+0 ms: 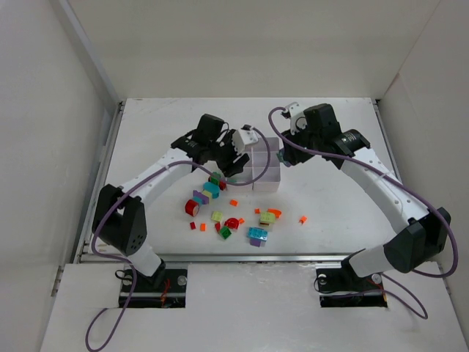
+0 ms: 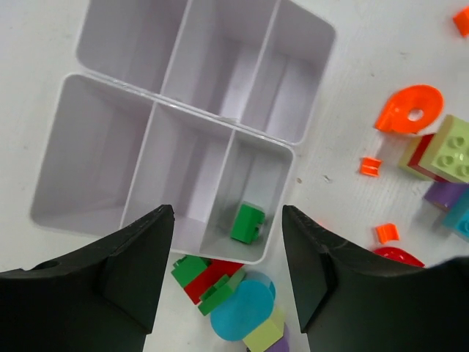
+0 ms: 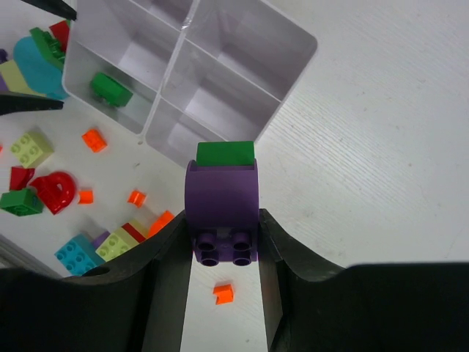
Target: Sort the legos into containers by color
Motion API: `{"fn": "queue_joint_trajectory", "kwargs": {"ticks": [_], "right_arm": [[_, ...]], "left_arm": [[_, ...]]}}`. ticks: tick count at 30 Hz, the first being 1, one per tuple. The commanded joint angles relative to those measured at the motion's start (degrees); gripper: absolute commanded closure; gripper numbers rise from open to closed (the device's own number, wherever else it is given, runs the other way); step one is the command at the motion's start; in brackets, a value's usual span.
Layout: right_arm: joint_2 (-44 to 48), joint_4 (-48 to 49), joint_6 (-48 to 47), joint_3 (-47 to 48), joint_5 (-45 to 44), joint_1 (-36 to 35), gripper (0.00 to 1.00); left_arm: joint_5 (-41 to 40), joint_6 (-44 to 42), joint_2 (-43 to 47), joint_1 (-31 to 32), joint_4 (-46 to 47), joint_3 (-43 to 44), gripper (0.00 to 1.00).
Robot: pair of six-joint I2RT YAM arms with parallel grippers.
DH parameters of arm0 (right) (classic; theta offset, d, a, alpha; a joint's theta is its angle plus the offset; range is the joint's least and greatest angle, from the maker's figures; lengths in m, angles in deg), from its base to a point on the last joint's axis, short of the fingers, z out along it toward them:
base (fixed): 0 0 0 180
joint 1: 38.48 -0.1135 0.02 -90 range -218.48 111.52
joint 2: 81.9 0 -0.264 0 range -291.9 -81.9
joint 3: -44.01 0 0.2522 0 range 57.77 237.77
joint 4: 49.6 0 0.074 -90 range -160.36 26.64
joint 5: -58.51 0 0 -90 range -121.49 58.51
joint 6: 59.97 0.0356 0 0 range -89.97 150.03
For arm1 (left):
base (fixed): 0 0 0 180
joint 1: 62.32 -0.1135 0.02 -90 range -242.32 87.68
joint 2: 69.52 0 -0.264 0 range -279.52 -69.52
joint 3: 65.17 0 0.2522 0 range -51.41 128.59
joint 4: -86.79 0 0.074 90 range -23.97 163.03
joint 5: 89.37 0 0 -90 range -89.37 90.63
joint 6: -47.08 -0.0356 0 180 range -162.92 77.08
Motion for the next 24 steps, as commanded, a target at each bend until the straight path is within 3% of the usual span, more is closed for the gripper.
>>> {"fn": "queue_joint_trajectory", "kwargs": {"ticks": [1, 4, 5, 9, 16, 24], "right_arm": [[1.73, 4.21, 0.35, 1.63, 5.17, -0.22, 1.00], [4.18, 6.50, 0.35, 2.68, 11.13, -0.22, 1.00], [5.32, 8.94, -1.13, 2.68, 13.86, -0.22, 1.00], [7.87, 16.59, -4.03, -0.55, 25.92, -0.74, 1.00], [12.62, 22.22, -18.53, -7.24, 25.31, -7.33, 1.00], [13.34, 24.70, -27.16, -8.66, 24.61, -8.39, 1.00]], "left_arm": [[6.82, -4.06, 4.55, 0.07, -3.97, 2.40, 0.43], [15.52, -15.91, 10.43, -0.46, -3.02, -0.57, 0.38], [18.76, -18.47, 14.27, -0.98, 2.56, -4.42, 0.30], [22.56, -14.46, 18.09, -1.69, 15.87, -10.26, 0.18], [28.19, -16.56, 14.58, -2.22, 11.50, -2.87, 0.19], [29.51, -14.19, 14.05, -2.75, 10.70, -1.73, 0.36]]}}
